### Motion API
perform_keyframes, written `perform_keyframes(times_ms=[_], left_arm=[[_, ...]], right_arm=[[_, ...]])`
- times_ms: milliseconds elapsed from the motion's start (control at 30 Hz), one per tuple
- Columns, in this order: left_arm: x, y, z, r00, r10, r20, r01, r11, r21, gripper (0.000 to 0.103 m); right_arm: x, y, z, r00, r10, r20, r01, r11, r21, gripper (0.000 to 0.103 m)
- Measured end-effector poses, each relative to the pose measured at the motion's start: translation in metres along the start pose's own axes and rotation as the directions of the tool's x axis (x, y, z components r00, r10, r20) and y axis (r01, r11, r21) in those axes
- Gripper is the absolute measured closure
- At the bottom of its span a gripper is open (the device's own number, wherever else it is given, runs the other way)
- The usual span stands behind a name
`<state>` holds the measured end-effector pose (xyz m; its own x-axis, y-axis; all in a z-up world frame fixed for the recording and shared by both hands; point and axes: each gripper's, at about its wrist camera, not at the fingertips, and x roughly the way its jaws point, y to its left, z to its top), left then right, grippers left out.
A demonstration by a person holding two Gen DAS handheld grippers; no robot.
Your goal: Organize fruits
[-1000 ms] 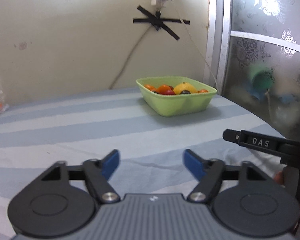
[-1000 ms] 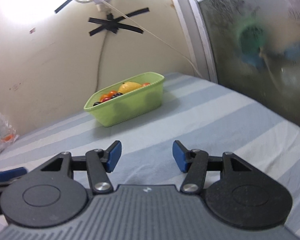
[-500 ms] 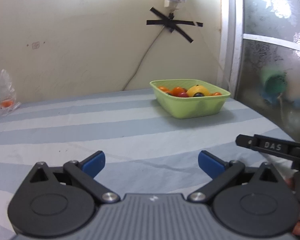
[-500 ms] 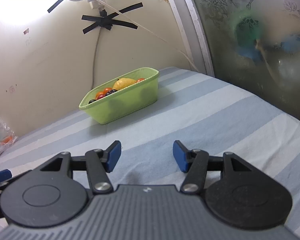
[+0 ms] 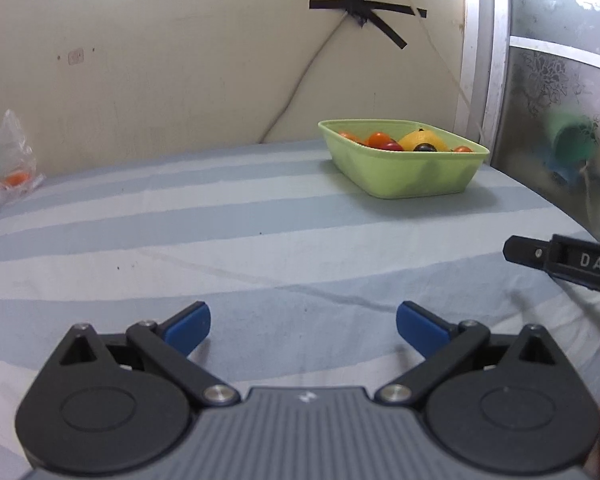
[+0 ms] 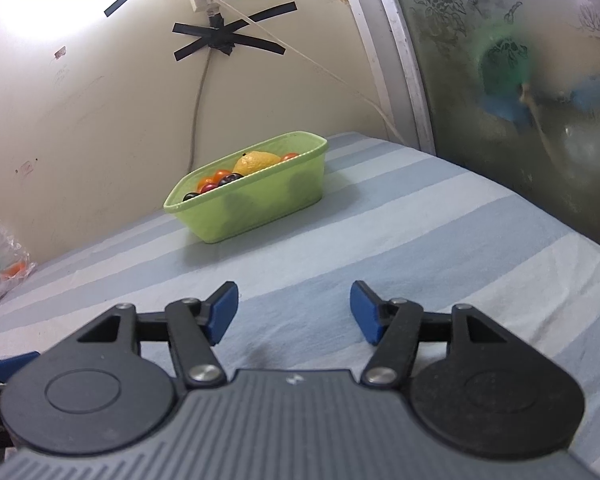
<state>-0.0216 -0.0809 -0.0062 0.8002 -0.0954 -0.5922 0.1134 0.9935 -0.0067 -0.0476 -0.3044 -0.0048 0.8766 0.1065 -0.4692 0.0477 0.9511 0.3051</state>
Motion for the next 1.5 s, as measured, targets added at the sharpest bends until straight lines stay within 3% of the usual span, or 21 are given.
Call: perform_keyframes(times_ms=[167,500,667,1200,1500], left_arm=[[0.007,0.002,0.001,0.999,-0.005,-0.036,0.004,1.0,-0.015,0.0],[0.008,-0.001,0.0,0.999,-0.005,-0.044,0.005,1.0,-0.004,0.0],[0.012,-0.01,0.001,0.998,0.029,-0.059,-0.027,0.999,0.042,0.0],[0.009,-0.009,0.0,0.998,0.019,-0.064,-0.016,0.999,0.039,0.0],[0.007,0.006,0.002,0.998,0.031,-0.059,-0.033,0.999,-0.034,0.0]], right_arm=[[0.001,0.0,0.0,1.0,0.004,-0.002,-0.004,1.0,0.0,0.038],[0.002,0.0,0.001,1.0,0.009,-0.008,-0.009,1.0,-0.003,0.036],[0.002,0.0,0.001,1.0,0.008,-0.008,-0.008,1.0,-0.004,0.036],[0.002,0.001,0.0,1.0,0.007,-0.008,-0.007,1.0,-0.004,0.035],[0.002,0.001,0.0,1.0,0.005,-0.008,-0.006,1.0,-0.007,0.035]])
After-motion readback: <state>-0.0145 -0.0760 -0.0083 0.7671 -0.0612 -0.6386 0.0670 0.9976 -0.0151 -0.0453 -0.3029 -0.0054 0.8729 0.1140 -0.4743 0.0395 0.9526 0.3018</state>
